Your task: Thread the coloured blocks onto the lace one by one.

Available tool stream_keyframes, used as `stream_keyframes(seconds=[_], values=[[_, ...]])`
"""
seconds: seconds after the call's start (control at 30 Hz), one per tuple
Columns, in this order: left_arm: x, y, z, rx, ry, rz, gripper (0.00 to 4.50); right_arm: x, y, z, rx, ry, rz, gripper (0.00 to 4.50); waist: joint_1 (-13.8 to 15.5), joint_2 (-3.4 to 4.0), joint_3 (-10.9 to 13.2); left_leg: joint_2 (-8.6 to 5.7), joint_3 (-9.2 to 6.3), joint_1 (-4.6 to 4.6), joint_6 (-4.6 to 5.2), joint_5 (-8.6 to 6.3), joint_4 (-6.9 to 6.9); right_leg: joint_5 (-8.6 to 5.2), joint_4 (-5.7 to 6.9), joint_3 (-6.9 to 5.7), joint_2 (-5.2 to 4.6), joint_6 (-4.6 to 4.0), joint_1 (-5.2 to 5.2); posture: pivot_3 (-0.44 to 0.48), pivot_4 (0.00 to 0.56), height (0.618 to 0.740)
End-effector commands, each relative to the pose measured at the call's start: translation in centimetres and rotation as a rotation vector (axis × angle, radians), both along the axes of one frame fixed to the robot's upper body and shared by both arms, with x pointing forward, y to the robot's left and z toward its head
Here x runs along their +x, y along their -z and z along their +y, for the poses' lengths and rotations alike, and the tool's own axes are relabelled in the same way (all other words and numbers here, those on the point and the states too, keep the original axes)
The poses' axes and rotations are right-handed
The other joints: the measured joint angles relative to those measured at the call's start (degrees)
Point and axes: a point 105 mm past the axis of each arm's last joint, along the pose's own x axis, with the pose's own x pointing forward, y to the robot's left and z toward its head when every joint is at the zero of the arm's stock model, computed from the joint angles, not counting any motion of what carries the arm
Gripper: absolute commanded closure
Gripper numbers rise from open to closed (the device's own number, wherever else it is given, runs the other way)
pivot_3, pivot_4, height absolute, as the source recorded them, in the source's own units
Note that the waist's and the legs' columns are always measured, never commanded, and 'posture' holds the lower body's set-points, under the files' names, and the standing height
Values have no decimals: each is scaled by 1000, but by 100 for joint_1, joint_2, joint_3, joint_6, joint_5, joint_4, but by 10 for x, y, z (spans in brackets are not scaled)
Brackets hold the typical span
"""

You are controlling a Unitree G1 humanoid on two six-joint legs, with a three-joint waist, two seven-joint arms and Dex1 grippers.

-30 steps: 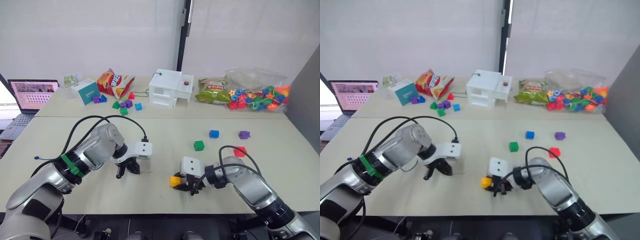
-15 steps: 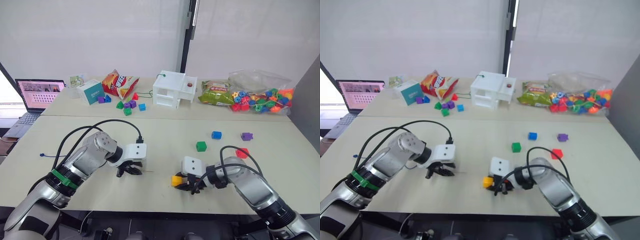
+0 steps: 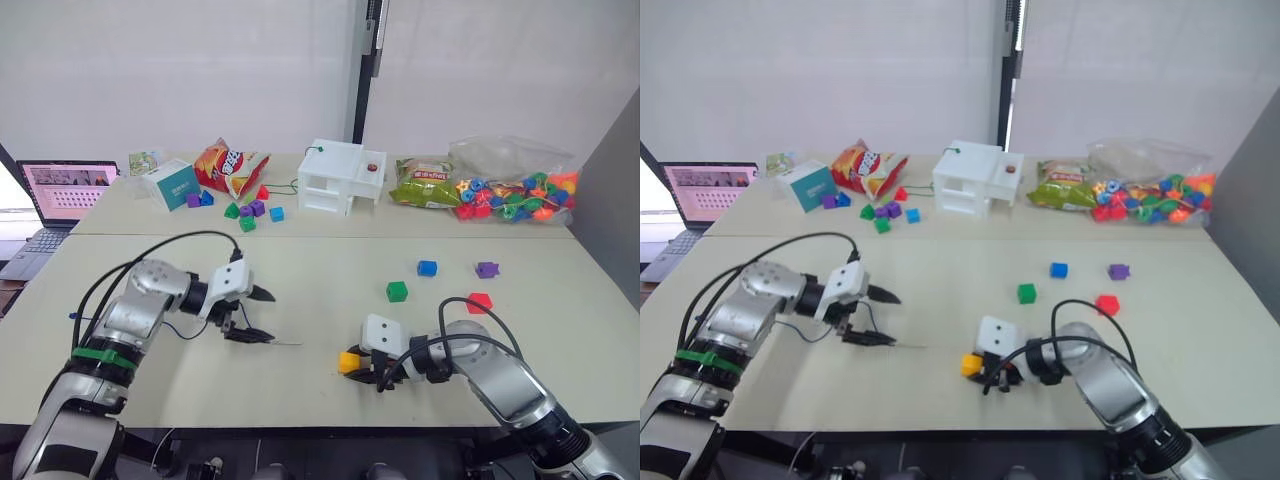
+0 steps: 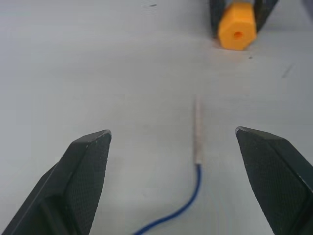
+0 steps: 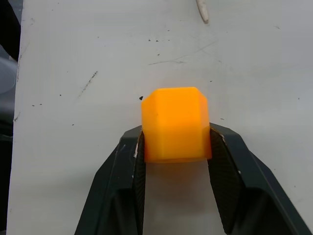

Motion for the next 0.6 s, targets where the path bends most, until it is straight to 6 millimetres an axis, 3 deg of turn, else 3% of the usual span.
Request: stream_keyframes(seconds=[0.03, 0.3, 0.57, 0.6], values=[[3, -3, 2, -52, 29, -17, 222, -6, 5, 4, 14, 5, 28, 3227, 15, -15, -2, 0, -1, 0, 0, 0, 1, 0, 0, -3, -1, 0, 1, 0, 150, 740], [2, 40, 6, 35, 16, 87, 222, -5, 2, 4, 25, 25, 21, 3227, -1, -17, -4, -2, 0, 2, 0, 0, 1, 0, 3, -2, 5, 0, 1, 0, 150, 740], [4, 57, 9, 100, 8, 90, 222, -4, 0, 4, 30, 33, 20, 3227, 11, -19, -7, -2, -1, 15, 0, 0, 1, 0, 8, -2, 1, 0, 14, 0, 150, 740], [2, 58, 9, 106, 22, 92, 485, -4, 0, 4, 30, 33, 21, 3227, 12, -18, -8, -2, -1, 16, 0, 0, 1, 0, 8, -2, 1, 0, 15, 0, 150, 740]])
